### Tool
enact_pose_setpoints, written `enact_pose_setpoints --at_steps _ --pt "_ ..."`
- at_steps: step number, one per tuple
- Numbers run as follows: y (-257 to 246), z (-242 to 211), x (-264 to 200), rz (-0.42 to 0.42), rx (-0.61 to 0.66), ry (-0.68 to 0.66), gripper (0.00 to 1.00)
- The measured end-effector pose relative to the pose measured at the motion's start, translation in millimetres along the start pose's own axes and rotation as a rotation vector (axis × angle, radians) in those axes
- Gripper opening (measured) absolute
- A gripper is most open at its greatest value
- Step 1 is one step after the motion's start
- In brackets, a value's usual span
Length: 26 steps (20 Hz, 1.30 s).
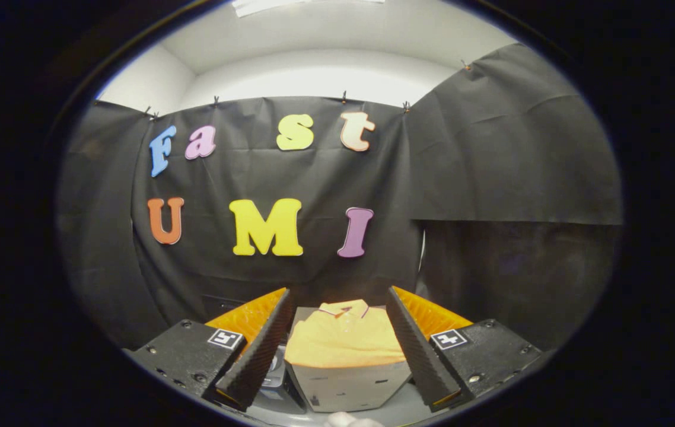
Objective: Put the clothes into the washing machine and then close the washing machine lid.
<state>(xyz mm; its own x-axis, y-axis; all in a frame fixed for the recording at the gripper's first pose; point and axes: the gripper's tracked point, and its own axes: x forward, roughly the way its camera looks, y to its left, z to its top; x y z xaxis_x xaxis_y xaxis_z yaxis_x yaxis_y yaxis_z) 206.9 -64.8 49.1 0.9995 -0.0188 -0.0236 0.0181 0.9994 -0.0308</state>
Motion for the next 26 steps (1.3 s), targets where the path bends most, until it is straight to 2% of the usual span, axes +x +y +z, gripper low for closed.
enact_pose_setpoints --at_steps 8,13,19,26 --pt "-13 -22 112 0.049 0.020 0.089 1.00" --pt "-26 -47 178 0.041 0.013 0.176 1.00" --pt "-32 -106 242 0.045 0.039 0.340 1.00" --pt "-43 -172 298 0.001 -0.005 0.513 1.00"
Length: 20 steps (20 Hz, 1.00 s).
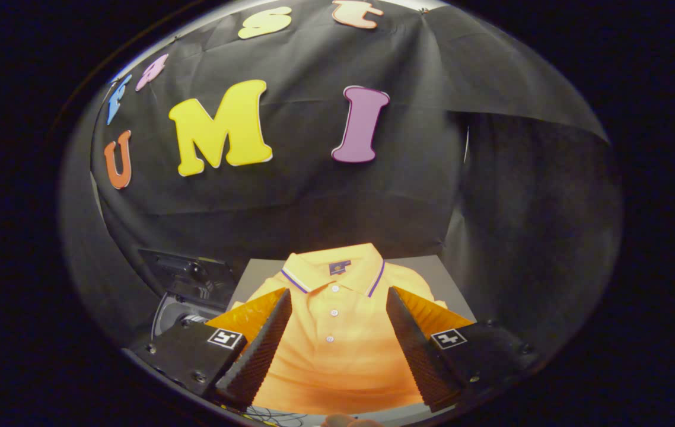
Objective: Put the clothes into the washing machine and then close the washing machine lid.
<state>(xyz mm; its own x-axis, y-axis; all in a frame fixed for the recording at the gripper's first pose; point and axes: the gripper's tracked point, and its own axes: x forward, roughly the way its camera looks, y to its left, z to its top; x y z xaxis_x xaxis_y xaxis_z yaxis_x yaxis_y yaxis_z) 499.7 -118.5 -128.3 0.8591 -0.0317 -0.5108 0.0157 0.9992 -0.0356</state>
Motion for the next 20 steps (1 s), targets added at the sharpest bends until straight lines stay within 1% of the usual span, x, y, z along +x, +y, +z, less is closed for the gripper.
enact_pose_setpoints --at_steps 1,4,6,9,16,18,19,20 --pt "1 -8 9 0.011 -0.003 0.025 1.00" --pt "-2 -31 36 -0.008 -0.011 0.111 1.00" --pt "1 -45 47 0.001 0.013 0.166 1.00" --pt "-3 -65 56 -0.018 0.038 0.237 1.00" --pt "-1 -68 63 -0.036 0.024 0.257 0.99" --pt "-1 -69 64 -0.025 0.015 0.245 0.97" --pt "-1 -66 64 -0.024 0.013 0.243 0.90" --pt "-2 -67 65 -0.021 0.009 0.239 0.88"
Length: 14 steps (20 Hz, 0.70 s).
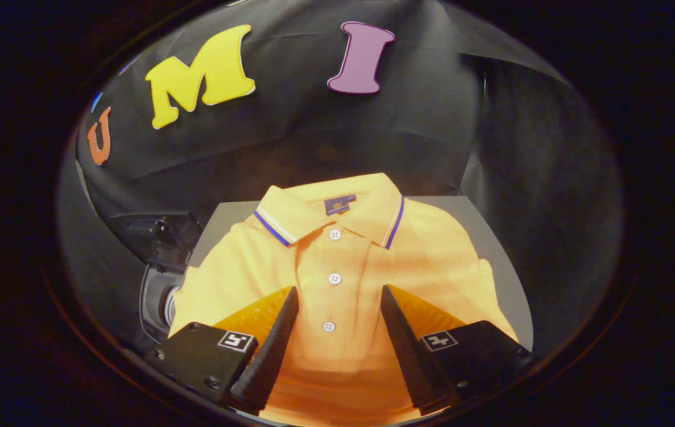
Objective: Put the clothes into the washing machine and then close the washing machine lid.
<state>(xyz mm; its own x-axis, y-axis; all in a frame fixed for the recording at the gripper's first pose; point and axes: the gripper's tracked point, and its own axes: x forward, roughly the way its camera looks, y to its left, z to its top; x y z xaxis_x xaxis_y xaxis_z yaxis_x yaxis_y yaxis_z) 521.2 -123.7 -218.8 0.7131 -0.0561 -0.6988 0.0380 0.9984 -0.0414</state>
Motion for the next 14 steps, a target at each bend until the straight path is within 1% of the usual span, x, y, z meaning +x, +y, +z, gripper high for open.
enact_pose_setpoints --at_steps 2,5,6,7,8,9,10,11,14 --pt "-1.8 1.9 2.4 -0.004 0.009 -0.003 0.70" --pt "-2.5 2.0 0.9 0.008 0.014 -0.005 0.38" --pt "-2.1 1.3 -1.6 0.014 0.007 -0.002 0.32" --pt "-4.1 1.3 2.9 0.017 0.012 0.003 0.23" --pt "-4.8 2.5 0.9 0.018 0.018 0.008 0.20" --pt "-5.4 3.3 2.8 0.014 0.019 0.015 0.12" --pt "-5.0 2.5 2.1 0.014 0.012 0.021 0.10" --pt "-4.5 2.5 1.4 0.009 -0.001 0.028 0.07" --pt "-2.4 5.4 -2.3 0.012 0.023 0.045 0.05"
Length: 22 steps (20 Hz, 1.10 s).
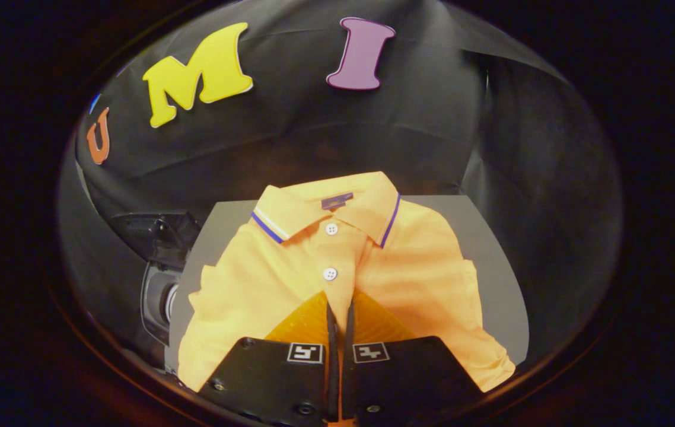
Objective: Put the clothes into the washing machine and then close the washing machine lid.
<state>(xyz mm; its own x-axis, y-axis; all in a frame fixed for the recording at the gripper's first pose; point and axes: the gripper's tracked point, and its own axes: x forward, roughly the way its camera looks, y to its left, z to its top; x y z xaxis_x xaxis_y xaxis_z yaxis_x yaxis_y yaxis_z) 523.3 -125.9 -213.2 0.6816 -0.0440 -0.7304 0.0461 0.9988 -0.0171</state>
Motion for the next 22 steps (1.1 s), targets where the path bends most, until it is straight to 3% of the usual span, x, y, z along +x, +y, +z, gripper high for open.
enact_pose_setpoints --at_steps 12,22 --pt "23 29 -47 0.100 0.055 -0.082 0.05" --pt "86 72 -129 0.229 0.017 -0.208 0.05"
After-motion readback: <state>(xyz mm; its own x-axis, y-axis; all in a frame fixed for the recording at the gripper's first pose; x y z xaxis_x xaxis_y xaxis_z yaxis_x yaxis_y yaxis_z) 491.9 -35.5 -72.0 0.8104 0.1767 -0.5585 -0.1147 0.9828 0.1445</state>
